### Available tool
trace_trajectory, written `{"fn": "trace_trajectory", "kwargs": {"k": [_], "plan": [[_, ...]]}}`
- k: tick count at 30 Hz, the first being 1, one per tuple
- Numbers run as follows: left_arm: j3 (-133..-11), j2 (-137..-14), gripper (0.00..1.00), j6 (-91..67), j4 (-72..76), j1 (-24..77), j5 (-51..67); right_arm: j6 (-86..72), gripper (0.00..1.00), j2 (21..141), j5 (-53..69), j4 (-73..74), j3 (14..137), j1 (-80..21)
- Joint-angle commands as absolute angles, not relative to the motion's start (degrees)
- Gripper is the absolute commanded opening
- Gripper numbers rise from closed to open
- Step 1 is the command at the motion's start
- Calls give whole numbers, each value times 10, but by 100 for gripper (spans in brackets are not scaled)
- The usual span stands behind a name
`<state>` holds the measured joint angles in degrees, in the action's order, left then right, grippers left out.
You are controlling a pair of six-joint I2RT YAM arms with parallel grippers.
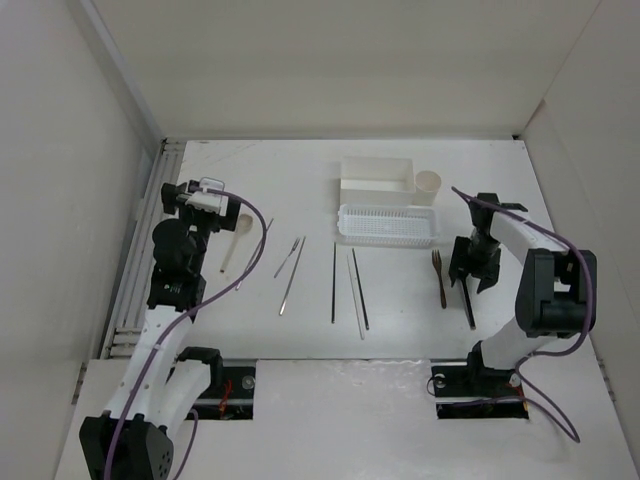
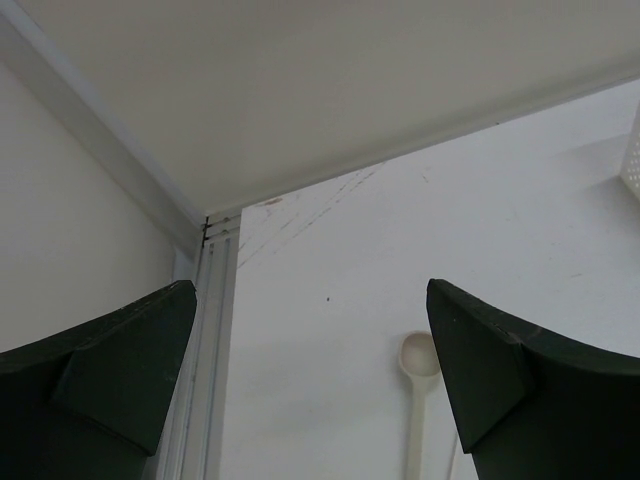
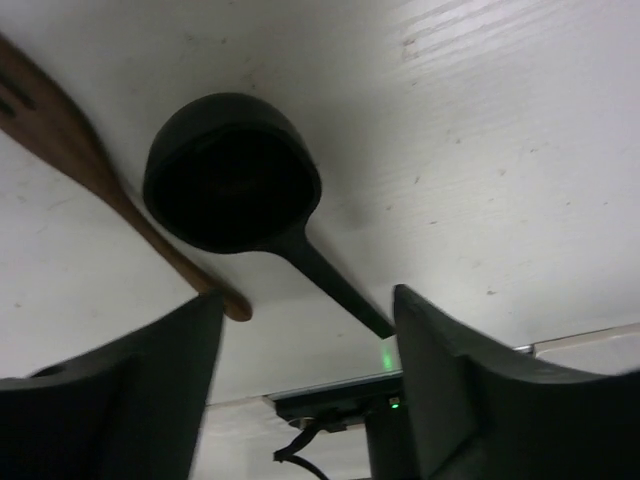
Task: Sort the eating utensils into containers
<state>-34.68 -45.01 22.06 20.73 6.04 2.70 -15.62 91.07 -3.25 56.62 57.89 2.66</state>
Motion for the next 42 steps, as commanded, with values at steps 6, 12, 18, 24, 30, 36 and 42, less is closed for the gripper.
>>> {"fn": "trace_trajectory", "kwargs": {"k": [6,12,18,24,30,36,42], "plan": [[-319,-424,100,223,293,62,-20,-172,63,960,-64,563,578,37],[-314,-418,100,229,293,62,-37,-172,34,988,-69,557,589,37],[-314,-424,100,229,293,62,-37,-167,0,983,-86,552,589,37],[-332,-437,100,223,265,62,-37,-201,0,906,-162,552,613,37],[-395,-485,100,201,170,62,13,-120,0,790,-250,465,741,-17],[-464,-526,99,172,104,62,155,213,0,891,-241,294,928,-164],[-526,-602,92,84,21,45,154,453,0,1007,-147,170,998,-254]]}}
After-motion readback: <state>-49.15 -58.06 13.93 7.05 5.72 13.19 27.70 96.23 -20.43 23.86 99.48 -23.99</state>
